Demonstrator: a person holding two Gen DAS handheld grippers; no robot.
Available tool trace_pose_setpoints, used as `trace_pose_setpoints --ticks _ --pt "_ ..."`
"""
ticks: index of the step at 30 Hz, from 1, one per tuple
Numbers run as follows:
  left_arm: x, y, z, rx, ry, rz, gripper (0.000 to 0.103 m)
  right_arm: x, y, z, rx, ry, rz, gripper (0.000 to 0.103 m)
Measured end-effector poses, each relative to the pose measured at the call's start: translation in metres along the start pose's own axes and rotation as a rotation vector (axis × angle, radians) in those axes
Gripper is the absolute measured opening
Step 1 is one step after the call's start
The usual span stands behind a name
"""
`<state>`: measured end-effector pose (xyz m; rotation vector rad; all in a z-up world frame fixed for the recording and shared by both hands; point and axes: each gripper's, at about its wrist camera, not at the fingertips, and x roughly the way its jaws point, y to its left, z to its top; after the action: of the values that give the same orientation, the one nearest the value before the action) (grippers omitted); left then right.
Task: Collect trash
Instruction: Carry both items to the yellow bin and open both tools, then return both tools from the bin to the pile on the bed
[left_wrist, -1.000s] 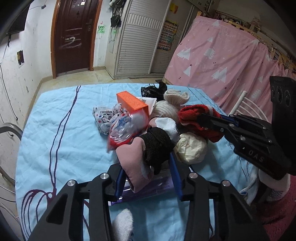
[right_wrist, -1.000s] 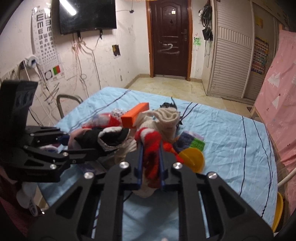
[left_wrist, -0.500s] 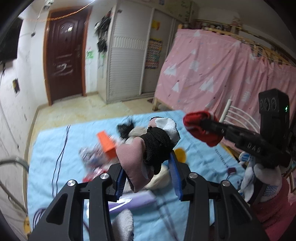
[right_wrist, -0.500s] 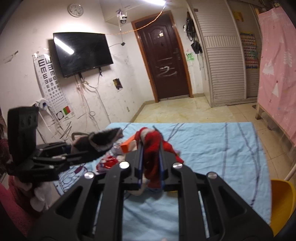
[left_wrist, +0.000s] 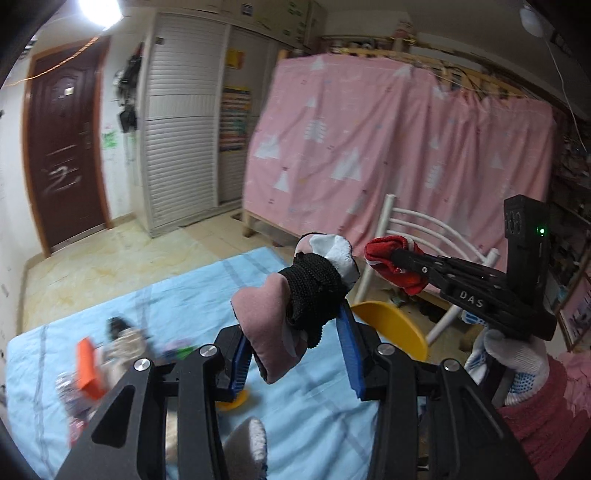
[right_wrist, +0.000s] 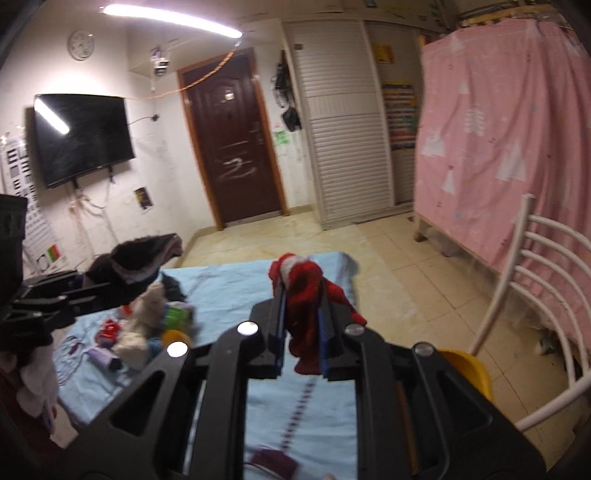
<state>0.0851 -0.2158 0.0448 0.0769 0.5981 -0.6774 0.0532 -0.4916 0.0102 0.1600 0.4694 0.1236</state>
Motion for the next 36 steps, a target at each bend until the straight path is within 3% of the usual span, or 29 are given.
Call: trace_pose_setpoints --ticks 9,16,19,20,22,24,26,36 --pt "0.094 -0.066 0.018 0.073 0.132 -0.095 0.034 0.014 -0.084 -0.026 0.125 0.055 -0.138 0.014" --pt "0.153 -0.106 0.03 0.095 0.21 -0.116 0.034 0.029 -0.126 -0.044 0.237 0.08 -0.158 0.015" --pt "0.171 -0.12 0.033 0.099 0.223 -0.123 0.035 0.035 -0.136 -0.048 0.272 0.088 -0.162 0.033" --pt "0.178 -0.124 0.034 0.099 0.229 -0.119 0.039 0.035 -0.14 -0.05 0.284 0.086 -0.165 0.044" --pt "0.188 -0.128 0.036 0.085 0.243 -0.122 0.043 0.03 -0.146 -0.055 0.299 0.074 -0.167 0.05" --pt "0.195 -0.131 0.039 0.071 0.247 -0.119 0.054 0.027 -0.15 -0.056 0.314 0.065 -0.165 0.05" --pt "0.197 -0.134 0.041 0.062 0.241 -0.118 0.057 0.025 -0.15 -0.056 0.32 0.056 -0.157 0.05" --pt "0.163 -0.12 0.043 0.016 0.214 -0.11 0.058 0.02 -0.12 -0.045 0.29 0.045 -0.115 0.059"
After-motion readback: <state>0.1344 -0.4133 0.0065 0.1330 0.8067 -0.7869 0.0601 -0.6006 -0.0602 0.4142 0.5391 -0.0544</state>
